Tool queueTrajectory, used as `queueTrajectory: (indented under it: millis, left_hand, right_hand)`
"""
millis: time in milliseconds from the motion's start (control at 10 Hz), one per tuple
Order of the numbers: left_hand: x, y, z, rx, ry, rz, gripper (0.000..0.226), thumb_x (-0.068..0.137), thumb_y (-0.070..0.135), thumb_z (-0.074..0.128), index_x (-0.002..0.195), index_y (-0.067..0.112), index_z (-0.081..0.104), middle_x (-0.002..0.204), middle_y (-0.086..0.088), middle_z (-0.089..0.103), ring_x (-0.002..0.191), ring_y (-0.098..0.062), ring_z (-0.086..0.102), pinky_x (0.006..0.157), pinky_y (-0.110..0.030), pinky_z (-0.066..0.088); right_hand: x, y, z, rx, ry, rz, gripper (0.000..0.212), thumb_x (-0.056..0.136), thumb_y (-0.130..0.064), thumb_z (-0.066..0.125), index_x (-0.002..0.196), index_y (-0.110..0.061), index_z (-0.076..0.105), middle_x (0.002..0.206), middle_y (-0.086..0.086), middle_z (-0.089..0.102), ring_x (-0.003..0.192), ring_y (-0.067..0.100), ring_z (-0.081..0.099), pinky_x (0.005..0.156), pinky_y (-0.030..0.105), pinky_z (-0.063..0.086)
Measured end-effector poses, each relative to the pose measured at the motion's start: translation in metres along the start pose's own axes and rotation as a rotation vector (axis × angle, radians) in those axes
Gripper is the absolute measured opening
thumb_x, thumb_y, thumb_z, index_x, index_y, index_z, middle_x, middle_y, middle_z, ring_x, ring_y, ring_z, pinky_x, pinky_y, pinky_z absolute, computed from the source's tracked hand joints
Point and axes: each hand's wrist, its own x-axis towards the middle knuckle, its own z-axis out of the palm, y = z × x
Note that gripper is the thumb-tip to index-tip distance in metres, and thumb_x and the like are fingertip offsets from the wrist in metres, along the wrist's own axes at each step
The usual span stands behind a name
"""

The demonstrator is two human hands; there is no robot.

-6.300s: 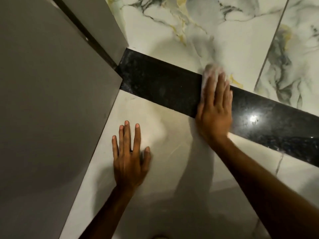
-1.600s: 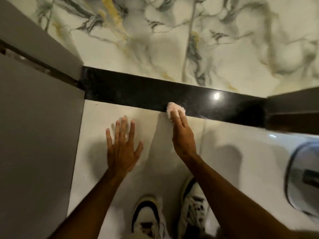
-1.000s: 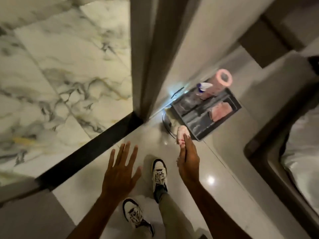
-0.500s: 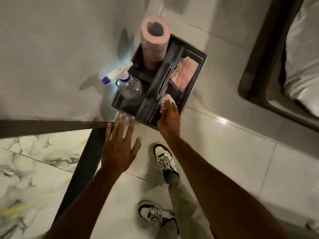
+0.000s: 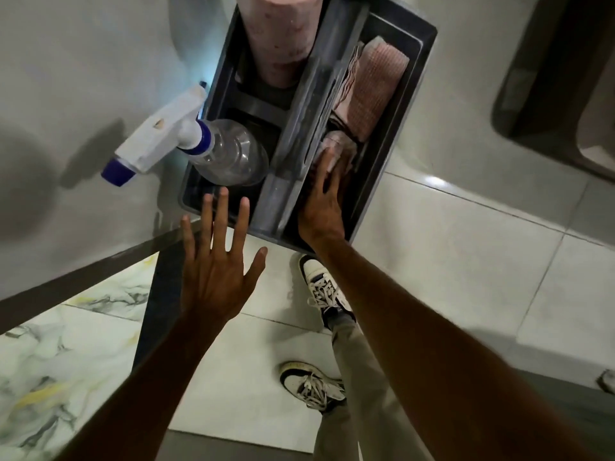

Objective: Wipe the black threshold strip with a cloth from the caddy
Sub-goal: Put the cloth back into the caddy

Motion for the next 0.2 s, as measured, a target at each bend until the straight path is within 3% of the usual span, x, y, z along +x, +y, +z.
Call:
queueTrajectory:
  millis: [200]
  left_hand:
    - [-0.011,0.004,-0.028,-0.019,-0.016,-0.035,0.087,0.105,0.067,0.013,0.175,0.018,-0.002,0.183,-0.02,-0.009,0.17,-0.039,-0.007,0.137,-0.064,0.003]
  right_hand:
    - [-0.026,-0.012,-0.019,-0.039,0.031,0.015,0.103,0.107,-0.021,0.067,0.174,-0.027,-0.011,0.183,0.013,-0.023,0.17,0.046,0.013,0.135,0.065,0.027]
